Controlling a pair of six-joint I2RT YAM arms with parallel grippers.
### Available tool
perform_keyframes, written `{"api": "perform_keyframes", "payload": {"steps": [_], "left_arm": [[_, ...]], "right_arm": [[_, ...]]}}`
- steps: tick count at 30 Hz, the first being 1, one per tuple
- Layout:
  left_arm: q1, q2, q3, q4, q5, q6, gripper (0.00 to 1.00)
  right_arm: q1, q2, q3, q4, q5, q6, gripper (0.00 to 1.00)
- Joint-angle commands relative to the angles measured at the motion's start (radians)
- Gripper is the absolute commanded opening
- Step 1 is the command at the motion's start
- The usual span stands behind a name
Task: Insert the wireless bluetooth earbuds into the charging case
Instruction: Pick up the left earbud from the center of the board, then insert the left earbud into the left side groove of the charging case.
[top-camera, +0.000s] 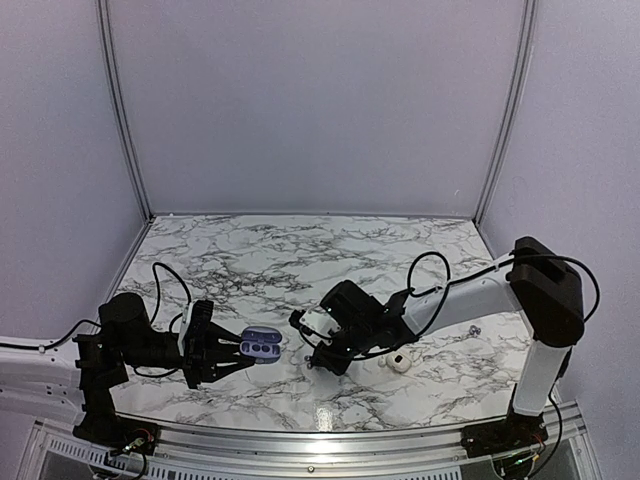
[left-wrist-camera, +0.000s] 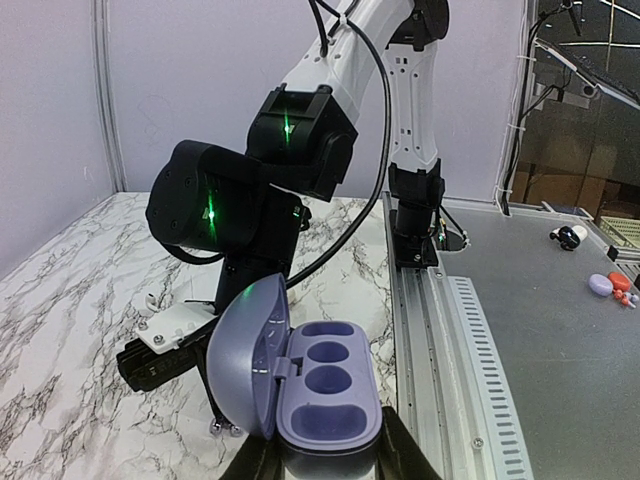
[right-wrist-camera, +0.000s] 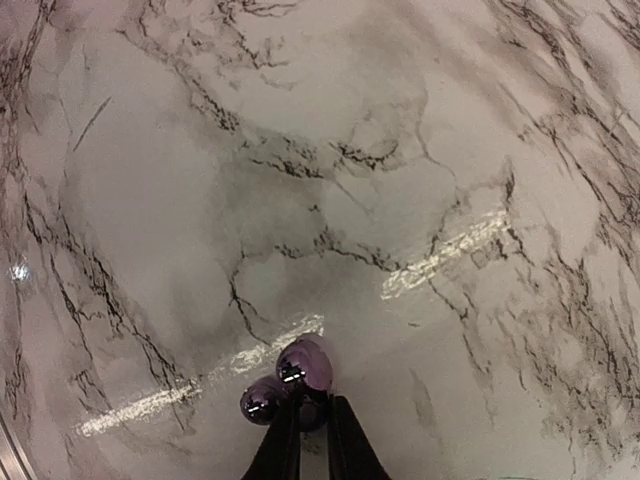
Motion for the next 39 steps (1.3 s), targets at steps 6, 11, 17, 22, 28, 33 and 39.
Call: {"api": "perform_keyframes", "payload": {"steps": [6, 11, 17, 22, 28, 33, 39], "left_arm": [[-0.004, -0.013, 0.006, 0.001, 0.003, 0.004, 0.05], [-0.004, -0.010, 0.008, 0.002, 0.002, 0.004, 0.05], [-0.004, -0.007, 0.010, 0.001, -0.001, 0.007, 0.05], [-0.004, 0.007, 0.007, 0.001, -0.007, 0.012, 0.04], [-0.004, 0.037, 0.015, 0.001, -0.003, 0.014, 0.04], [-0.004, 0.047, 0.018, 0.002, 0.008, 0.015, 0.04], [-0.004, 0.040, 0.026, 0.002, 0.047, 0.005, 0.02]], "right_arm": [[0.015, 0.053, -0.014, -0.078, 0.036, 0.013, 0.00], [0.015, -0.006, -0.009, -0.097, 0.055, 0.008, 0.00], [0.015, -0.093, -0.003, -0.125, 0.101, -0.004, 0.00], [0.014, -0.195, -0.012, -0.154, 0.204, -0.031, 0.00], [0.014, -0.317, -0.032, -0.171, 0.308, -0.087, 0.00], [0.020, -0.437, -0.037, -0.157, 0.328, -0.143, 0.00], [0.087, -0.548, 0.024, -0.177, 0.330, -0.220, 0.00]]}}
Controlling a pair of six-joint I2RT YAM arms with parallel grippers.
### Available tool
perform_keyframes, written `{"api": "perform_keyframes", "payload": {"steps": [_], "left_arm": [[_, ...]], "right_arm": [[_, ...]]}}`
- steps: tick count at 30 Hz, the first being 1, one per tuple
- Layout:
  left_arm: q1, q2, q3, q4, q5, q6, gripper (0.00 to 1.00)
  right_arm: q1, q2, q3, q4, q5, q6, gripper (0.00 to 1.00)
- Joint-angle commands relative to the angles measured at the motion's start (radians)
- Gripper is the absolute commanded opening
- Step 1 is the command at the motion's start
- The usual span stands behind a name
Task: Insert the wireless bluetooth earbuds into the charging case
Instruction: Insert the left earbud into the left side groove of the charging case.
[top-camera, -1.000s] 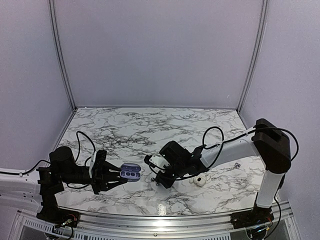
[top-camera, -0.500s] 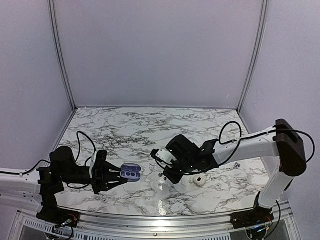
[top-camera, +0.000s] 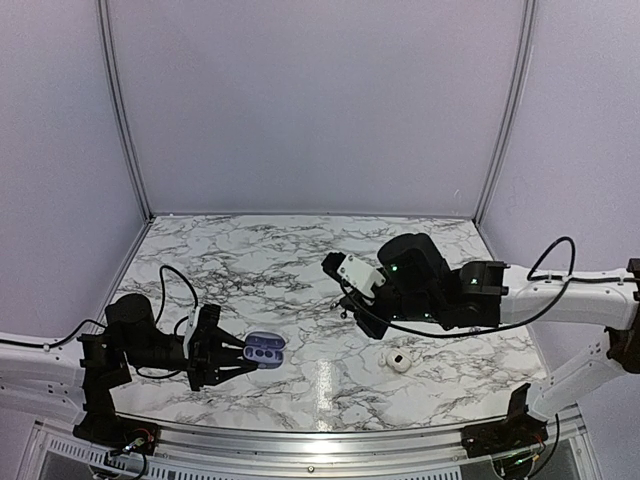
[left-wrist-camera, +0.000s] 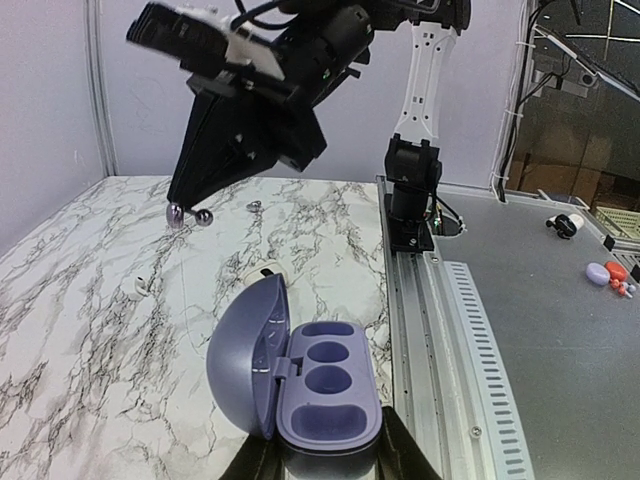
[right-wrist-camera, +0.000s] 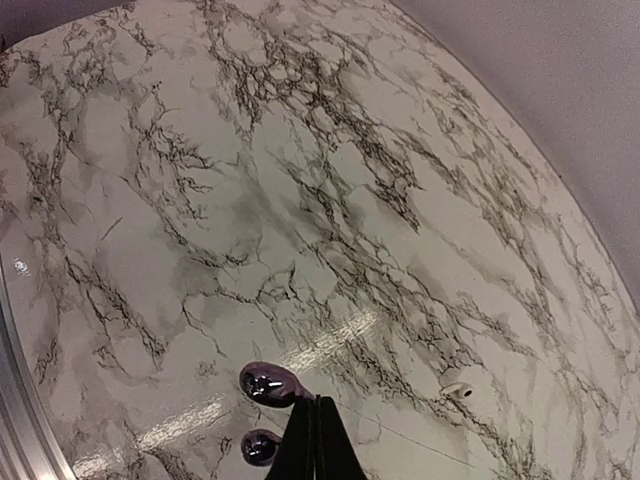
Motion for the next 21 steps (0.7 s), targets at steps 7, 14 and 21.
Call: {"api": "perform_keyframes", "payload": {"steps": [7, 14, 21], "left_arm": [[-0.004, 0.007, 0.036, 0.003, 0.057, -0.016, 0.02], [-0.004, 0.030, 0.058, 0.010, 0.084, -0.039, 0.02], [-0.004, 0.026, 0.064, 0.019, 0.098, -0.044, 0.02]], "right_arm": [[0.215, -0.060, 0.178, -0.064, 0.095, -0.117, 0.00], [0.362, 0.002, 0.295, -0.072, 0.200, -0.175, 0.00], [0.431, 0.081, 0.340, -0.066, 0.256, -0.239, 0.00]]}}
